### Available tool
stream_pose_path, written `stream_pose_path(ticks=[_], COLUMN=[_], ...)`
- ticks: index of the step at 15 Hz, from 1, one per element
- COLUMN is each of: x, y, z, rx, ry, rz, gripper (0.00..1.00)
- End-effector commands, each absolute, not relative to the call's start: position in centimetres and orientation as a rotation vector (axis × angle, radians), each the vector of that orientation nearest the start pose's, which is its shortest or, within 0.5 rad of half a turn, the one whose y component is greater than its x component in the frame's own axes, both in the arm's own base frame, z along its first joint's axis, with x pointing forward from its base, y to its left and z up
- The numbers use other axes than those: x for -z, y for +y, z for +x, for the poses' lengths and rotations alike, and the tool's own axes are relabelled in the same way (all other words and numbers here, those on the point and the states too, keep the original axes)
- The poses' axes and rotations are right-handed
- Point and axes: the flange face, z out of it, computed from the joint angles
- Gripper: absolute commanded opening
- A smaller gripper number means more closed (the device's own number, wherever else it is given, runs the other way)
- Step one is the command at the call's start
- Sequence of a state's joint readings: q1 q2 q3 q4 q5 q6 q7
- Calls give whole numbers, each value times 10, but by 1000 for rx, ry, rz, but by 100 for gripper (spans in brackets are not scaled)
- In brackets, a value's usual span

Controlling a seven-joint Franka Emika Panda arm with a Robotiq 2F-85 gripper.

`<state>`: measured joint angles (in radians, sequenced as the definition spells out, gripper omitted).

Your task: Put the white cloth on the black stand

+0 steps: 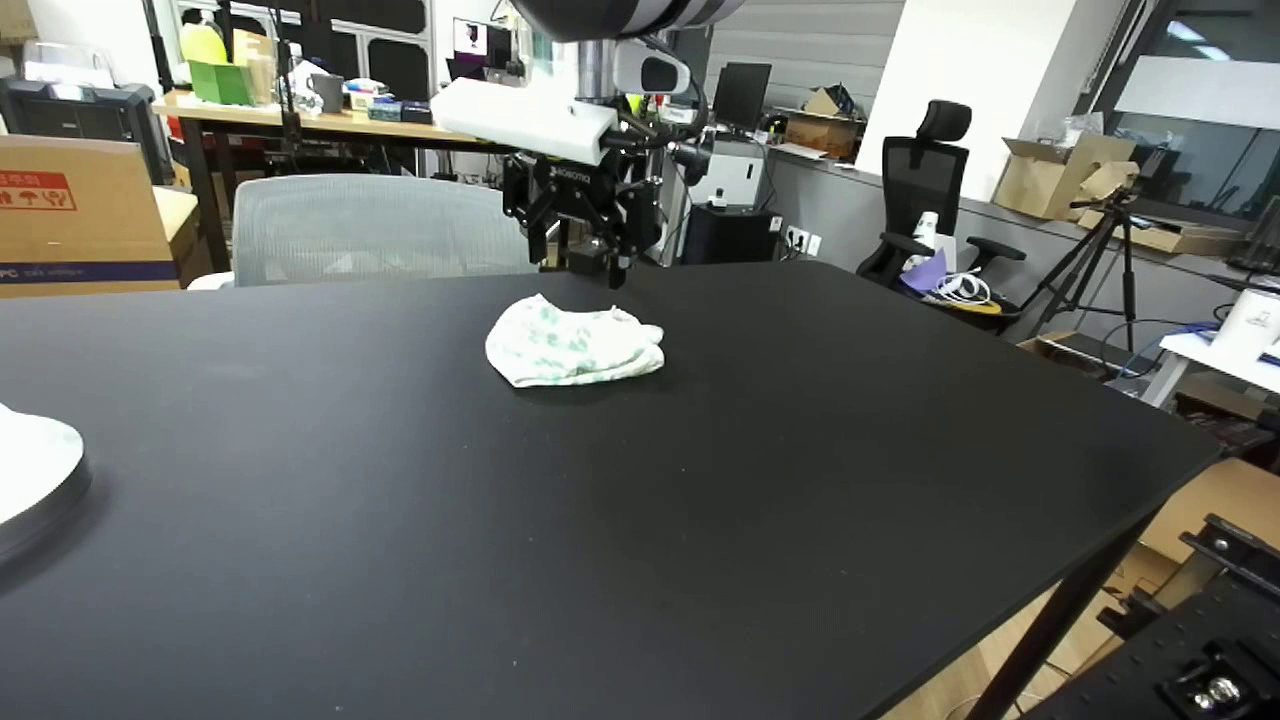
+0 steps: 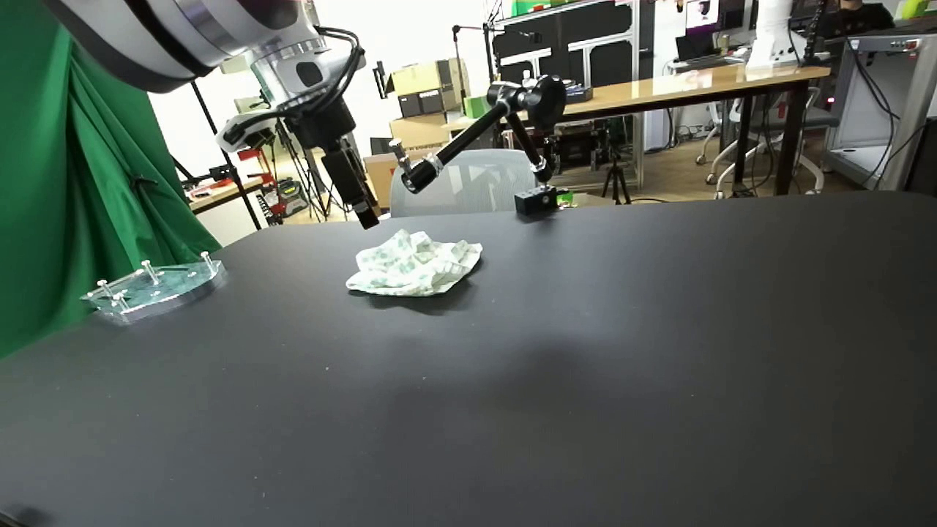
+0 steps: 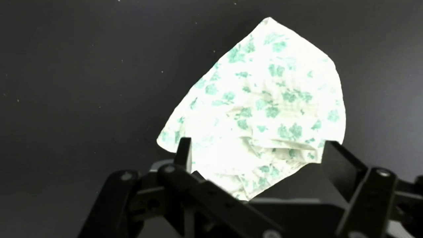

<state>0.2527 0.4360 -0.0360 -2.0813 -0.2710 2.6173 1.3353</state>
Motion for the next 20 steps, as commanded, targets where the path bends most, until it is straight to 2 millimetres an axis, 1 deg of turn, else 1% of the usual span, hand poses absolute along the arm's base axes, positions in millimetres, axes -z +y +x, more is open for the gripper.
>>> stream_pose_path(ticks=[1,7,14,20], x=[-224,-224,-194,-170], y=[134,133,145,153], z=[582,583,586,584], rx=[292,292,307,247], ry=[1363,1365,1248,1169], rz=[-2868,-2868,-2880,-2887], gripper=[100,100,100,100])
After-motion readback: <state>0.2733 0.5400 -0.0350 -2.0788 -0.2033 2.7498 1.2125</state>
